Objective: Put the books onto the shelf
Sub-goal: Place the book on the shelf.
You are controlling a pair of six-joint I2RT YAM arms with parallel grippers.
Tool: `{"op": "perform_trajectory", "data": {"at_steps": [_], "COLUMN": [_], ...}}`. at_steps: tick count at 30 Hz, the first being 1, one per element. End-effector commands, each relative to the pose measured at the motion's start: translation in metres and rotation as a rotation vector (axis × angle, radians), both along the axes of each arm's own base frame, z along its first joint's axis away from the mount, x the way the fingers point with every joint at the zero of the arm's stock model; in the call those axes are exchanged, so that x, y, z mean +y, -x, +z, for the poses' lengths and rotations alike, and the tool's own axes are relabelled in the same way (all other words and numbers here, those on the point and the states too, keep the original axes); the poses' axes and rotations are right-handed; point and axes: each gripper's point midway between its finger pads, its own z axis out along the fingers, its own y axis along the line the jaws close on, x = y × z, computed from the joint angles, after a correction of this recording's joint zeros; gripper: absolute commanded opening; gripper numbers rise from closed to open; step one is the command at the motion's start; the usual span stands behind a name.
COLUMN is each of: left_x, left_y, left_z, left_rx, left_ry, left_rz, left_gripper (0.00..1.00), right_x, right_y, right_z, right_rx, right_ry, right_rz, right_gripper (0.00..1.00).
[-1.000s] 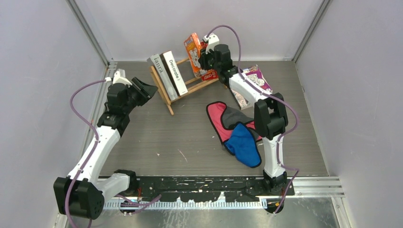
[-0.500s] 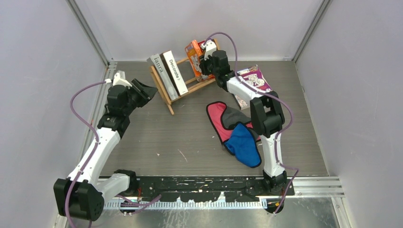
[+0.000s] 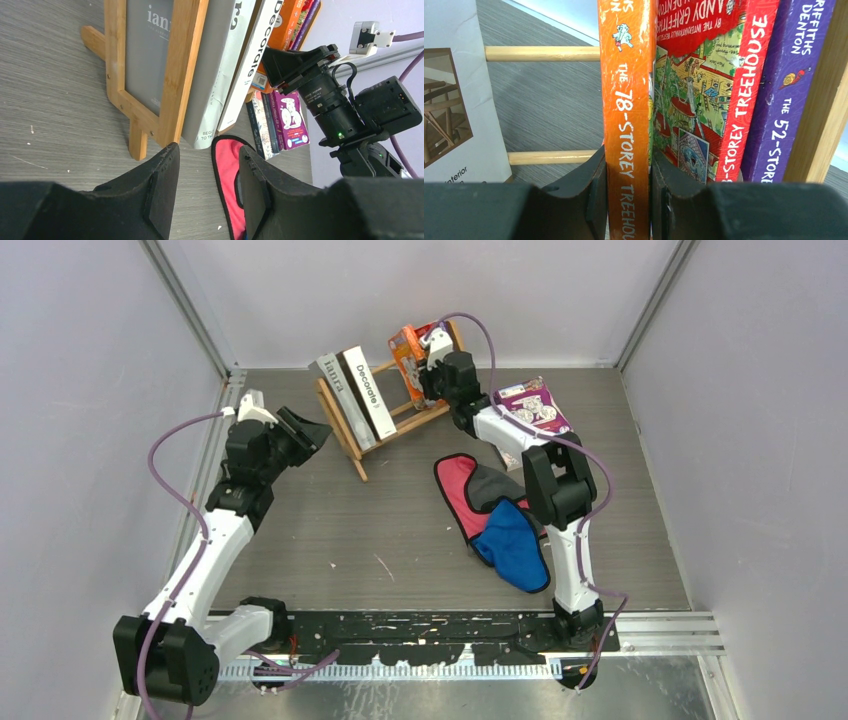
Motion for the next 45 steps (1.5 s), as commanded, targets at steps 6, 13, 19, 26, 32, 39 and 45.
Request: {"op": "perform_trajectory", "data": {"at_steps": [6, 13, 19, 26, 32, 39, 45], "left_x": [0.000, -0.002, -0.002, -0.002, -0.002, -0.002, 0.001], "left_y": [0.000, 0.000, 0.001, 0.005, 0.006, 0.007, 0.013], "left_z": [0.021, 0.024, 0.027, 0.029, 0.029, 0.027, 0.028], "left_rx": [-0.077, -0.092, -0.097, -0.099, -0.088, -0.076, -0.075], "left_ry": [0.024, 0.038, 0.042, 0.043, 0.041, 0.040, 0.028], "left_rz": [-0.002, -0.008, -0.010, -0.010, -0.011, -0.012, -0.007], "left_gripper": [0.48, 0.48, 0.48, 0.48, 0.48, 0.48, 0.48], "right_x": [-0.013, -0.019, -0.024, -0.029, -0.031, -0.032, -0.031], "right_y": [-0.009, -0.010, -0.004, 0.008, 0.012, 0.019, 0.030], "right_z": [0.016, 0.025, 0.053, 0.083, 0.093, 0.102, 0.116], "right_rx": [-0.085, -0.105, -0.156, -0.198, -0.202, -0.217, -0.238], "right_ry": [0.024, 0.028, 0.026, 0.033, 0.044, 0.041, 0.030], "right_rz": [-0.088, -0.116, -0.129, -0.147, -0.155, -0.156, -0.158], "right_gripper": [0.51, 0.56, 0.56, 0.56, 0.57, 0.57, 0.57]}}
